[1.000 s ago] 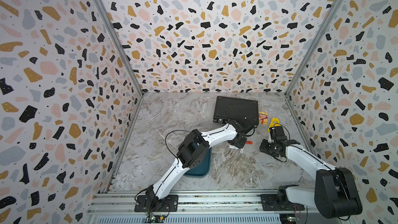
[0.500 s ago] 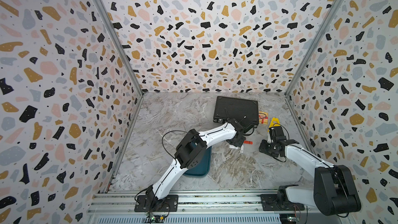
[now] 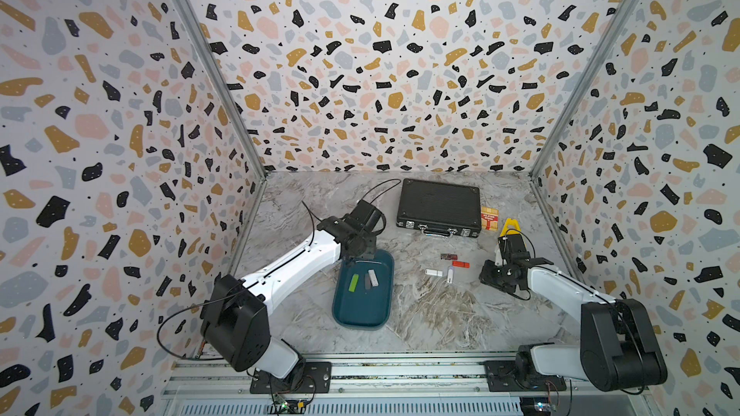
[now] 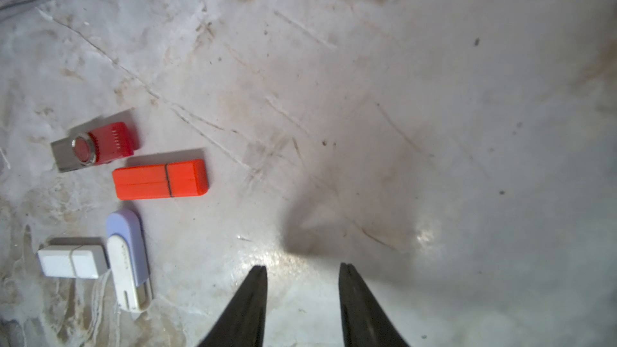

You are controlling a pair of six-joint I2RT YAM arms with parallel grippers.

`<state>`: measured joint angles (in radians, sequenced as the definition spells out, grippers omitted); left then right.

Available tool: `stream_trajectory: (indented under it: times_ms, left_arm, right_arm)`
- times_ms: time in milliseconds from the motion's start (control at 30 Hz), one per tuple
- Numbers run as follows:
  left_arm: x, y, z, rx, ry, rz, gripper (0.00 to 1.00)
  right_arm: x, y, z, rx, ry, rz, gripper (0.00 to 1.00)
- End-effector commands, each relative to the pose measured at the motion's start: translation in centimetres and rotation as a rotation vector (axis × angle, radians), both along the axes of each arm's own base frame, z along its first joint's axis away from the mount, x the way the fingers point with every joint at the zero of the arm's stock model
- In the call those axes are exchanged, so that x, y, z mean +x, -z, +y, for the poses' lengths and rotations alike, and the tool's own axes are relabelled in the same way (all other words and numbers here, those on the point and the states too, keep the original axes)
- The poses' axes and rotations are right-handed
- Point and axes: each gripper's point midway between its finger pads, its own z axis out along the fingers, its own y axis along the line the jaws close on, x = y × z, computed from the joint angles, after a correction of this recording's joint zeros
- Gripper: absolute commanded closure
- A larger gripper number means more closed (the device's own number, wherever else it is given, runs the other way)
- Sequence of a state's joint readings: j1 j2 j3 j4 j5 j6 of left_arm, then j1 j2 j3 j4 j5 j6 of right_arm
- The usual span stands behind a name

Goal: Put the usb flash drive into the storage box
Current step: Place the USB flash in the storage box, then pick up the USB flash from the center of the board.

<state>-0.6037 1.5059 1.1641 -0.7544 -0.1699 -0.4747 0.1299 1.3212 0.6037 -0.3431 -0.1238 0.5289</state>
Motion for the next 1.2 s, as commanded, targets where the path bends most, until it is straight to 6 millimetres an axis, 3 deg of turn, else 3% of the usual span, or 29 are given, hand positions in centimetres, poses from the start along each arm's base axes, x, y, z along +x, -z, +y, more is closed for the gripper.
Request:
stream_trajectory:
  times_ms: [0,400,700,800,933,1067,1167]
  left_arm:
    - [0.2,1.4,-0.5,-0.024,0.011,0.014,0.78]
    - [3.1,6.7,-0.1,0.006,-0.050,0.112,0.77]
    - [3.1,7.3,-0.7,-0.023,-0.047,0.129,0.56]
    - [2.5,5.9,-0.6,-0.040,-0.047,0.126,0.53]
    - [1.0,1.2,-0.8,-0.140,-0.034,0.066,0.51]
    - [-1.7,-3.4,-0.1,-0.232,-0.008,-0.007,0.48]
    - [-4.0,-4.8,1.2,-0.253,0.005,-0.039,0.46]
  right_arm:
    - [0.8,-1.4,0.2,0.005,-0.015,-0.038,0.59]
    - [-1.6,-2.1,3.4,0.052,-0.158,0.046,0.56]
    - [-2.1,-2.8,5.8,0.052,-0.247,0.067,0.55]
    - [-2.3,-3.0,6.5,0.039,-0.270,0.066,0.54]
    - [-1.9,-3.3,7.4,0.018,-0.290,0.061,0.53]
    - [-1.5,-3.0,8.6,-0.020,-0.320,0.082,0.52]
    - [-1.0,-2.4,8.8,-0.052,-0.317,0.115,0.51]
